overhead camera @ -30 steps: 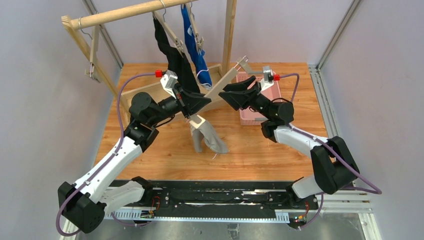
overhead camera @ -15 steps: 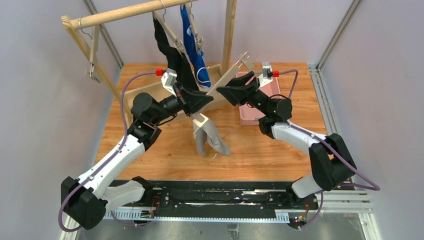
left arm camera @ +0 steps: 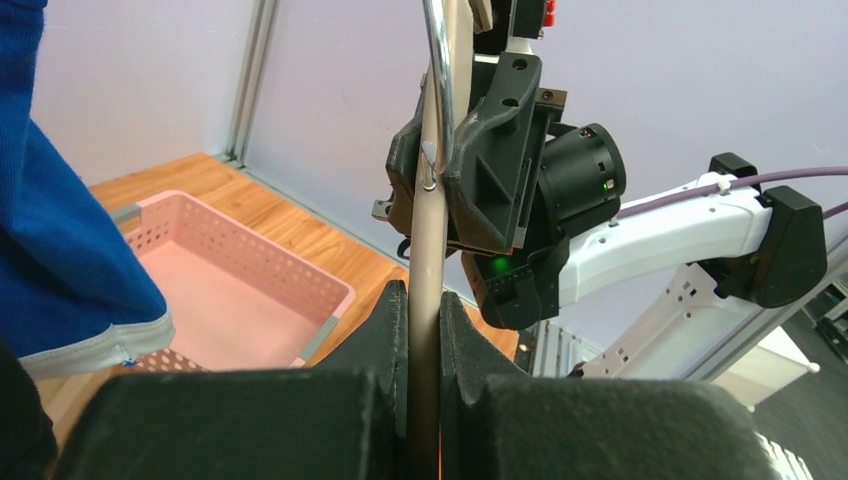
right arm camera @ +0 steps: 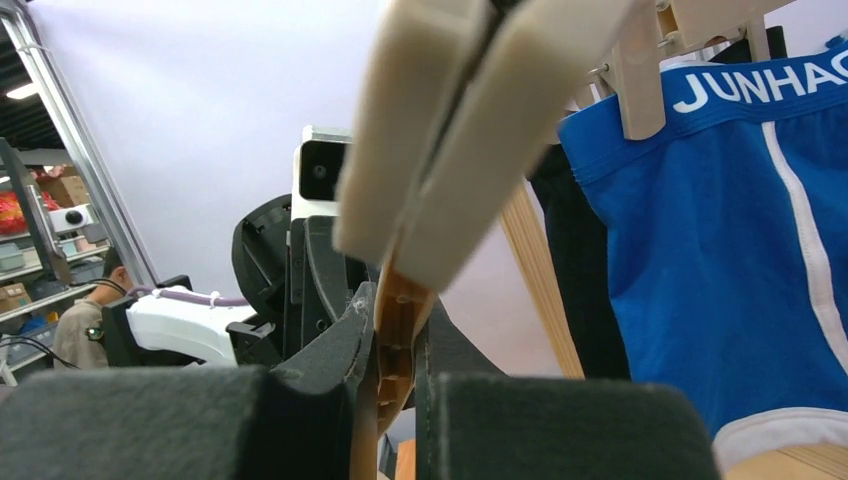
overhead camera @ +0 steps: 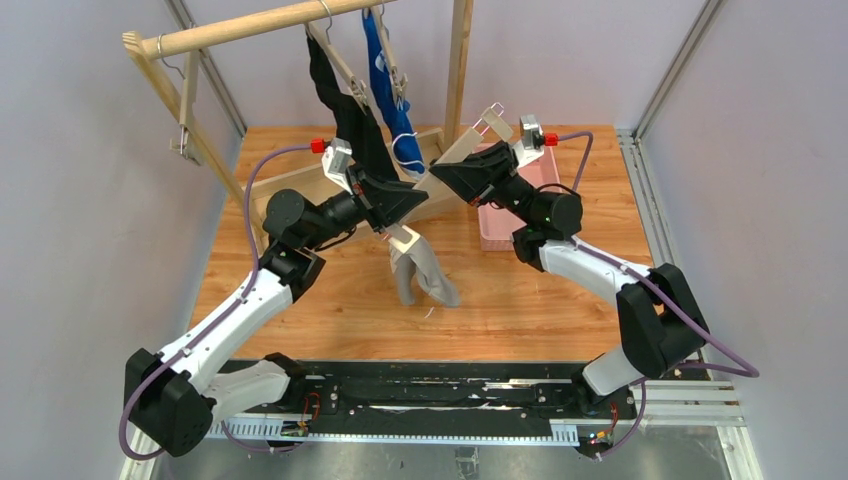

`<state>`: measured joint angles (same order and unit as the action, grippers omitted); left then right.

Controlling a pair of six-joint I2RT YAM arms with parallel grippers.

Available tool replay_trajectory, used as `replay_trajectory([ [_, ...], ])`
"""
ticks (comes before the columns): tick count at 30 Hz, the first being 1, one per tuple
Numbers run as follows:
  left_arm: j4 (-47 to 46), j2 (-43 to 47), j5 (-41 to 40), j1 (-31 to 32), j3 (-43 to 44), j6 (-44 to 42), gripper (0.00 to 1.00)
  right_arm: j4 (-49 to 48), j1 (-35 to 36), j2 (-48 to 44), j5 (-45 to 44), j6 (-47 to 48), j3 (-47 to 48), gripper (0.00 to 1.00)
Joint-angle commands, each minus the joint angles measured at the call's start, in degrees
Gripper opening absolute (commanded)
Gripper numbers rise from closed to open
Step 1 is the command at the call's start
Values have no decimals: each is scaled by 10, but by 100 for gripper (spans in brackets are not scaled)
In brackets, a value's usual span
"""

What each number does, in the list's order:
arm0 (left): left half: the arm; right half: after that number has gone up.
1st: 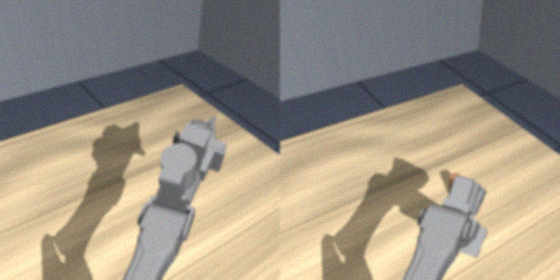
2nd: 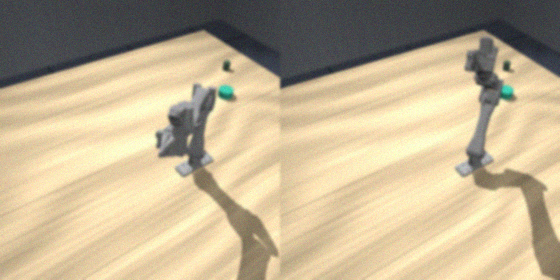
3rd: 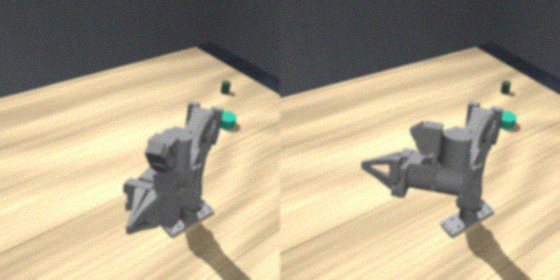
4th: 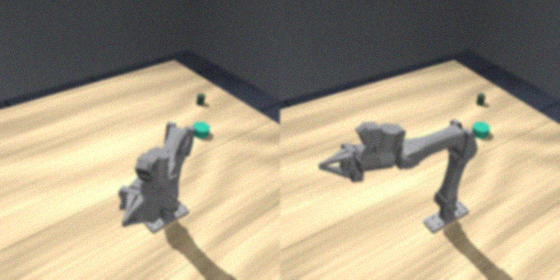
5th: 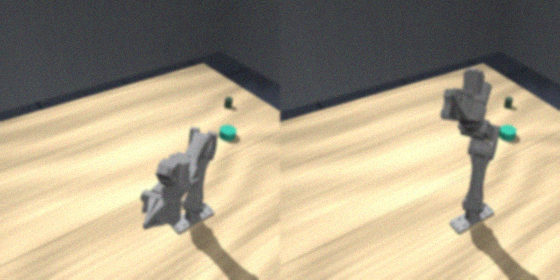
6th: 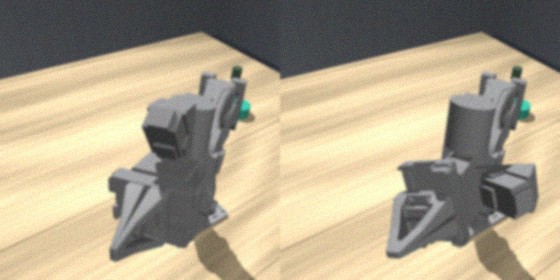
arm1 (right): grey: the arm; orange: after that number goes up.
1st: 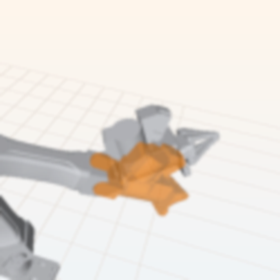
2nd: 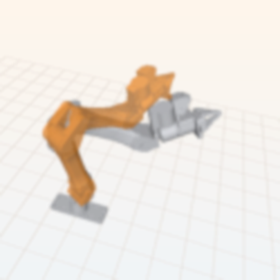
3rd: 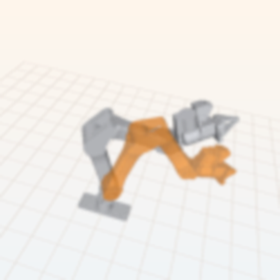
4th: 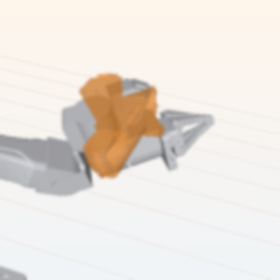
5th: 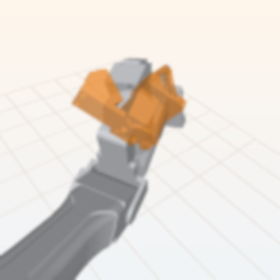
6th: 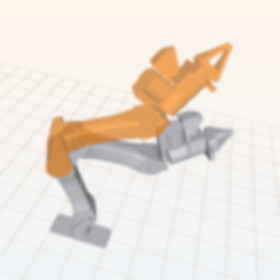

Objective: Remove the underwear clipped to the hanger

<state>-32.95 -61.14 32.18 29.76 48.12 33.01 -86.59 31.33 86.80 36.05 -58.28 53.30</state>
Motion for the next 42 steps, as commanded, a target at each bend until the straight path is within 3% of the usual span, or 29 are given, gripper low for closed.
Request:
replay_trajectory([
  [1,-28,-1,-7,8,-2,15,0,-20,9,6,2,35,14,1],
  [4,-28,-1,-12,8,-4,22,11,-21,9,6,4,38,11,1],
  [8,-28,1,-12,8,-15,25,39,-22,9,1,11,42,13,1],
  [11,-28,15,-11,8,-33,14,53,-21,9,-8,18,48,11,1],
  [15,6,48,-29,8,-51,-22,54,-21,9,-21,24,51,5,1],
  [20,117,109,-84,8,-54,-89,60,-21,9,-41,35,45,0,0],
  [27,177,163,-115,8,-64,-135,66,-21,9,-68,39,38,-12,1],
  [39,142,143,-69,8,-77,-103,67,-20,9,-88,42,35,-18,1],
  [42,133,138,-56,8,-80,-99,58,-20,9,-86,42,34,-19,0],
])
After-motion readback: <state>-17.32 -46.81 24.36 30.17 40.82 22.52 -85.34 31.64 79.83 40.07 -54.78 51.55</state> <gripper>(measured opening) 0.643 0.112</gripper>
